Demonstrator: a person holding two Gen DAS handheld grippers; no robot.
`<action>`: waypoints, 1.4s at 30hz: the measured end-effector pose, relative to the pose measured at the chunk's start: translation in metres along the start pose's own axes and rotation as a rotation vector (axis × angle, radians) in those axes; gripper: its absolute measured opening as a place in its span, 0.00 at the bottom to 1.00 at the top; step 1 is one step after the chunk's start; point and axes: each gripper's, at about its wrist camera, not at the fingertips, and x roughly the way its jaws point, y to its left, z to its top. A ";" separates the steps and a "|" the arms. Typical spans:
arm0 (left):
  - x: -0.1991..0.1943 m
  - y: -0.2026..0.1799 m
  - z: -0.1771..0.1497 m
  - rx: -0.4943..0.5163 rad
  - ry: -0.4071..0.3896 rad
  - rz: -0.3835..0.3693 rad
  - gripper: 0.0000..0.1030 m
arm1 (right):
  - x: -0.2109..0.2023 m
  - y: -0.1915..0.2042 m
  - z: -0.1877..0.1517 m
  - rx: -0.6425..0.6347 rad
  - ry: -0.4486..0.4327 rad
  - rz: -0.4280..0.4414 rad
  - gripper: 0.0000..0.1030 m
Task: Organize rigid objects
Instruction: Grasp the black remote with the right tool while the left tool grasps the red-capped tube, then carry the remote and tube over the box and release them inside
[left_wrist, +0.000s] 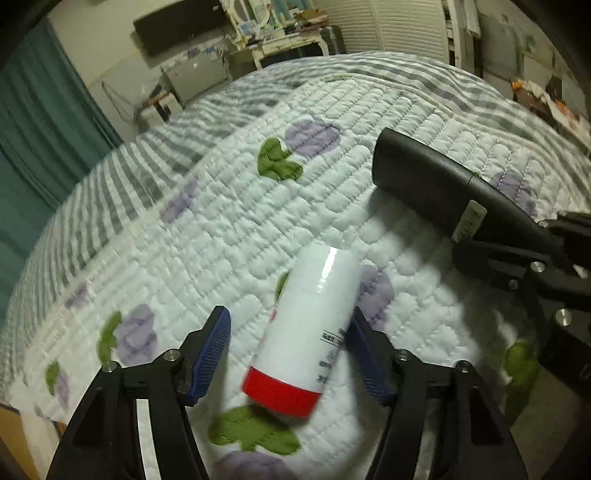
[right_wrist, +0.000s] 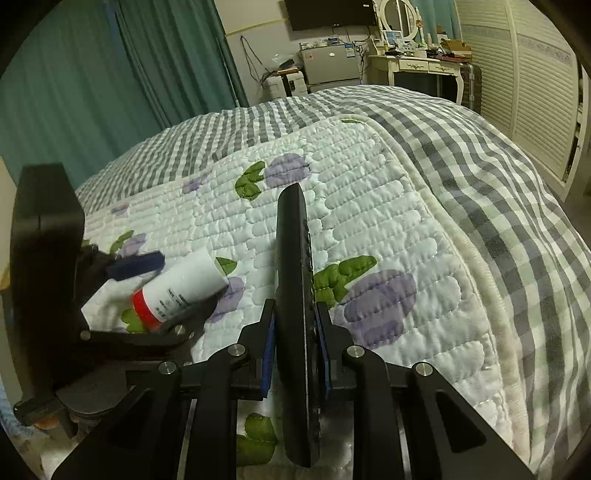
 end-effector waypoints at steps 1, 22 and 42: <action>0.000 0.000 0.000 -0.008 0.000 -0.022 0.47 | 0.000 0.000 0.000 0.001 -0.001 0.000 0.18; -0.174 0.036 -0.024 -0.242 -0.037 -0.059 0.35 | -0.111 0.058 0.014 -0.087 -0.078 -0.023 0.18; -0.357 0.171 -0.084 -0.481 -0.190 0.073 0.35 | -0.269 0.234 0.041 -0.334 -0.244 0.099 0.18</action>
